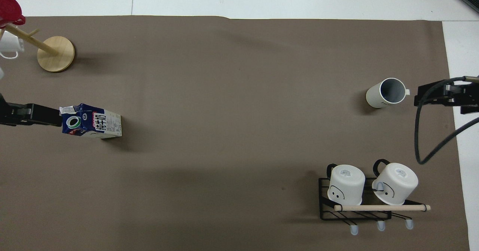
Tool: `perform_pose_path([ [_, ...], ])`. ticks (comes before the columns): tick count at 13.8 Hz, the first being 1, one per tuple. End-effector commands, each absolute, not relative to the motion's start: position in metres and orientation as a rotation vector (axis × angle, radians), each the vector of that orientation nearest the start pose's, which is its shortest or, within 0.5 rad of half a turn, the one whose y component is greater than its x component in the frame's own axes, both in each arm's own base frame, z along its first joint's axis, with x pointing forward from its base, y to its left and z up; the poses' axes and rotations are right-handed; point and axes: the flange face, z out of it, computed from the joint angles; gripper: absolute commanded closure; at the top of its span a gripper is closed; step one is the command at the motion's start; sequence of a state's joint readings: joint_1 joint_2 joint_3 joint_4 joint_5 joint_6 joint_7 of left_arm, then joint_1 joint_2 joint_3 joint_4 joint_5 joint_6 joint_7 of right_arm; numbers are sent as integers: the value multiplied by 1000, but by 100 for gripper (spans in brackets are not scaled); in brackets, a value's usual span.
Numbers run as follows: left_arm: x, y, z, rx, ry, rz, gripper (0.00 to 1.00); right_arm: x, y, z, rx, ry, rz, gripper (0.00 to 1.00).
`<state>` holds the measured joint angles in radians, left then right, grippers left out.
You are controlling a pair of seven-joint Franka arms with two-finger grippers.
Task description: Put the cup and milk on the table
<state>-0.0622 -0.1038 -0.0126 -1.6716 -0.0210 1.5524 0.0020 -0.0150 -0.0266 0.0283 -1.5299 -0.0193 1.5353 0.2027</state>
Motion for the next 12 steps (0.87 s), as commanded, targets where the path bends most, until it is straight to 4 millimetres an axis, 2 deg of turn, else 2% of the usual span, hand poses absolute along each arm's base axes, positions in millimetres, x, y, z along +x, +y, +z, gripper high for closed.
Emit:
perform_pose_path([
  [1,515,-40,636,-3144,104,37,0,544,3,655,-3125,274,-55,0],
  [12,514,-39,634,-3142,109,27,0,544,3,655,-3125,274,-55,0],
])
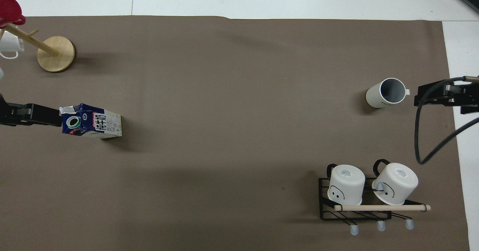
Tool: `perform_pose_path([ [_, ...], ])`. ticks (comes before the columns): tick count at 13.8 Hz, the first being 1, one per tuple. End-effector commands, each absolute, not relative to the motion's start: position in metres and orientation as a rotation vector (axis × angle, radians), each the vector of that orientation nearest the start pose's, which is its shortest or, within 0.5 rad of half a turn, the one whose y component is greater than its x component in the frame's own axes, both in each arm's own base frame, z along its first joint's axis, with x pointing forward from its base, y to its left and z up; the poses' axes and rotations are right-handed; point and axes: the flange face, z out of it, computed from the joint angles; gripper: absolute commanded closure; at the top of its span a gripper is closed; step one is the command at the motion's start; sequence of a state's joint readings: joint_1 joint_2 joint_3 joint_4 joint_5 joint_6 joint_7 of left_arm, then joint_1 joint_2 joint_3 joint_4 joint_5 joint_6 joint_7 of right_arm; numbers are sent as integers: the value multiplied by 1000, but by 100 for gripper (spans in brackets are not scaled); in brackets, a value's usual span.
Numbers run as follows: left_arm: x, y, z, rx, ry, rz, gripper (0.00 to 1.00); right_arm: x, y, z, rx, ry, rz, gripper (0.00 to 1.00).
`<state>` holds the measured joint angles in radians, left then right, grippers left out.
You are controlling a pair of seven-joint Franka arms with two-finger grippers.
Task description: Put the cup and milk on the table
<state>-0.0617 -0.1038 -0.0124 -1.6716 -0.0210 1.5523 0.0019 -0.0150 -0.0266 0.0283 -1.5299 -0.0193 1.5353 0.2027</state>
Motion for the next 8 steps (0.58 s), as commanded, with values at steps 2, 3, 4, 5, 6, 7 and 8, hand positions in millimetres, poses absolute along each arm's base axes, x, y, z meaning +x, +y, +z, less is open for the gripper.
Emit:
perform_pose_path([
  [2,514,-33,635,-3143,89,27,0,544,4,655,-3125,271,-55,0],
  [3,514,-33,634,-3143,89,27,0,544,3,655,-3125,271,-55,0],
  [4,513,-33,633,-3143,92,29,0,544,3,655,-3125,274,-55,0],
  [5,511,-33,633,-3143,94,31,0,544,3,656,-3125,274,-57,0],
  [6,509,-33,631,-3143,94,34,0,544,3,656,-3125,274,-57,0],
  [7,508,-32,630,-3142,92,39,0,544,3,655,-3125,274,-55,0],
  [8,508,-32,627,-3142,91,39,0,544,3,655,-3125,274,-55,0],
])
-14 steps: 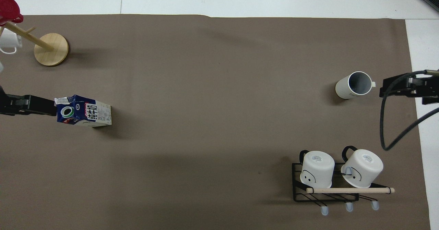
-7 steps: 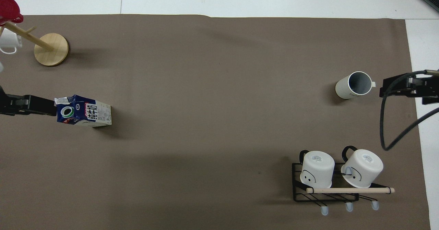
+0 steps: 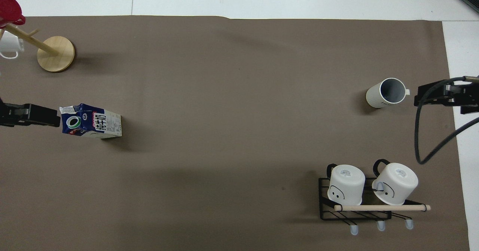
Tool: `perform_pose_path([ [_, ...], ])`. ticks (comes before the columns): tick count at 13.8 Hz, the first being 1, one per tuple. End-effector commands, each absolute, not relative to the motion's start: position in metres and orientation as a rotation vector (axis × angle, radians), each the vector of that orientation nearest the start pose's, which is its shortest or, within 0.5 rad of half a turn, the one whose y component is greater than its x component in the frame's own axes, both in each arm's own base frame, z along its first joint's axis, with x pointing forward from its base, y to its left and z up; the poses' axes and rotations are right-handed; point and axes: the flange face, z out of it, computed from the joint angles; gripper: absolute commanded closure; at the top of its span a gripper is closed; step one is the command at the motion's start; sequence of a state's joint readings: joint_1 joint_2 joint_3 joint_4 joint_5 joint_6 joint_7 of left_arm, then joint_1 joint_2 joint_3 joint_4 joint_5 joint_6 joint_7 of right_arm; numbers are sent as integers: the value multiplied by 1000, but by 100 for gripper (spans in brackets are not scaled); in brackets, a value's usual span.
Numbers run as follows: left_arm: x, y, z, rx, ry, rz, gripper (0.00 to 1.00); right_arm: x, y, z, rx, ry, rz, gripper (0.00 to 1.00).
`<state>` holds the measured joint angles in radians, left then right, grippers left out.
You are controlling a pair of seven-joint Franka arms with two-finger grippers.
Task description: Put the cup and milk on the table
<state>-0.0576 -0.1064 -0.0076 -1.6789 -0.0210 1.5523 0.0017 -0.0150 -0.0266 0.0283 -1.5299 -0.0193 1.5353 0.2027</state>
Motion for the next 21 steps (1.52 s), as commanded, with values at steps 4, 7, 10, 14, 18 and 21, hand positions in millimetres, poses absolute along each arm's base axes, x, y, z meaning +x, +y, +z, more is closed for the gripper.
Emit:
perform_pose_path([
  [4,502,-32,606,-3143,93,5,0,544,3,655,-3125,271,-57,0],
  [7,504,-32,592,-3143,93,-9,0,544,3,655,-3126,269,-55,0],
  [10,506,-32,583,-3143,93,-19,0,544,2,654,-3126,264,-50,0],
  [14,505,-32,579,-3143,93,-12,0,545,2,655,-3124,262,-64,0],
  [18,505,-31,580,-3143,90,-5,0,550,-1,657,-3120,268,-105,0],
  [21,507,-31,582,-3143,95,-2,0,555,-5,655,-3118,278,-134,0],
])
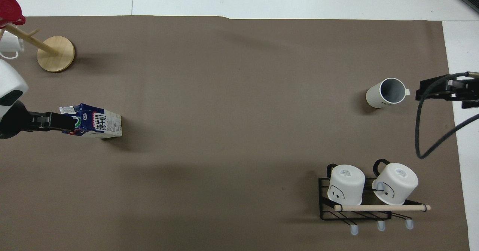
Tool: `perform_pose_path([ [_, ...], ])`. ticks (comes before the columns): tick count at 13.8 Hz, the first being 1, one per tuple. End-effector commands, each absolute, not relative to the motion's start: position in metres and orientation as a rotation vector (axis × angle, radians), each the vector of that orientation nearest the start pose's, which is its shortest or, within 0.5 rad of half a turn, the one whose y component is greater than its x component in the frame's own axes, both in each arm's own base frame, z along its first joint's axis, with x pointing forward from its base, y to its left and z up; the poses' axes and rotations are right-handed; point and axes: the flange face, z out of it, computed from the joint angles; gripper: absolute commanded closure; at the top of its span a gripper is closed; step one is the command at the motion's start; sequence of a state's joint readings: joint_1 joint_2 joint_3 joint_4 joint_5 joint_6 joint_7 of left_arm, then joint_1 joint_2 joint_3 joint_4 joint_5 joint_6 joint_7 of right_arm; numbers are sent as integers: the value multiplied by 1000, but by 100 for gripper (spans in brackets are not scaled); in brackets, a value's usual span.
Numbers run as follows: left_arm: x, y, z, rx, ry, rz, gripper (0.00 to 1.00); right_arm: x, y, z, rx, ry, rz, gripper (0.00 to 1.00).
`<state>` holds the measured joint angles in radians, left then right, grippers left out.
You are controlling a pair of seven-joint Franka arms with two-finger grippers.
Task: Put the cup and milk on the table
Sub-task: 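Lower the right gripper onto the dark-rimmed white mug and grasp it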
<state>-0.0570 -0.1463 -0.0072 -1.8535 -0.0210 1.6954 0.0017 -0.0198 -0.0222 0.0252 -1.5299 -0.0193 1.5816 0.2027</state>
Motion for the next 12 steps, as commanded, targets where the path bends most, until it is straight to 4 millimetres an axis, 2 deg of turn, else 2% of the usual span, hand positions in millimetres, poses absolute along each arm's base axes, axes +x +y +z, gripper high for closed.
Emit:
perform_pose_path([
  [1,508,-32,582,-3145,93,0,0,562,-9,646,-3122,288,-108,0],
  [3,508,-32,584,-3145,85,-4,0,570,-16,635,-3128,303,-92,0],
  [5,510,-32,607,-3145,86,-72,0,582,-20,631,-3120,307,-180,0],
  [7,507,-32,616,-3146,84,-70,0,599,-25,601,-3126,236,-144,0],
  [12,508,-32,616,-3144,84,-70,0,641,-31,517,-3127,186,-147,0],
])
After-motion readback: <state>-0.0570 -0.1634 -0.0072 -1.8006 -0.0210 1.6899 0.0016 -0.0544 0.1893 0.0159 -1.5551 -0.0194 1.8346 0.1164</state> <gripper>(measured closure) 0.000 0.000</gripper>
